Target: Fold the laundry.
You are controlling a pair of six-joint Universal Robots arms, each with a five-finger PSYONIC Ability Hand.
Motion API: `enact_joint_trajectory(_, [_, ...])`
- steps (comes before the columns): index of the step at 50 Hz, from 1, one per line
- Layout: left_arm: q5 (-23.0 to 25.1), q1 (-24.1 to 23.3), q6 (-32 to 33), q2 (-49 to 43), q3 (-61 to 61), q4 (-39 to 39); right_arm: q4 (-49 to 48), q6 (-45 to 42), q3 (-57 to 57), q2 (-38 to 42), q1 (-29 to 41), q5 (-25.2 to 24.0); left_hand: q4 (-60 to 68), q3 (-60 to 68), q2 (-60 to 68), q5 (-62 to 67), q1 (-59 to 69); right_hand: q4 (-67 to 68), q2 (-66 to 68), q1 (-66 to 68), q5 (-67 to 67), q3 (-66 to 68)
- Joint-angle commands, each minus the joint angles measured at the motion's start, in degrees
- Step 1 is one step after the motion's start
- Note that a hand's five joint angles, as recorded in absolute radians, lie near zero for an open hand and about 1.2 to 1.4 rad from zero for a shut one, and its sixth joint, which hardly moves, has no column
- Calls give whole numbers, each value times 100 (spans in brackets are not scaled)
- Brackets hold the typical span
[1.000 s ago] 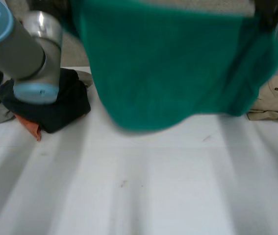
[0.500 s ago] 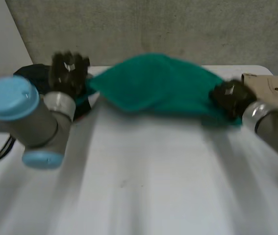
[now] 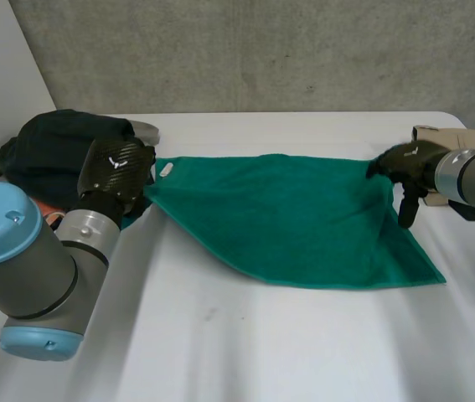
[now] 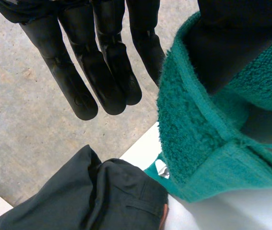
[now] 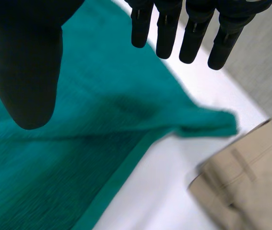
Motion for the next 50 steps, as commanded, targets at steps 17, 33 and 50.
enact_joint_trajectory(17, [184, 31, -29, -12, 373, -90, -1878, 837, 4127, -1807, -1176, -858, 1121, 1164, 1124, 1399, 1294, 932, 987, 1000, 879, 938])
enact_joint_trajectory(33, [175, 49, -37, -47, 408, -99, -4437, 617, 5747, -1667, -1150, -1157, 1121, 1164, 1124, 1399, 1294, 1974, 2029, 2042, 1921, 1980])
enact_joint_trajectory(50, [166, 40, -37, -20, 329, -99, -4815, 309, 5404, -1192, -1141, -1078, 1121, 1164, 1124, 1399, 1294, 3502, 3557, 3570, 3449, 3508])
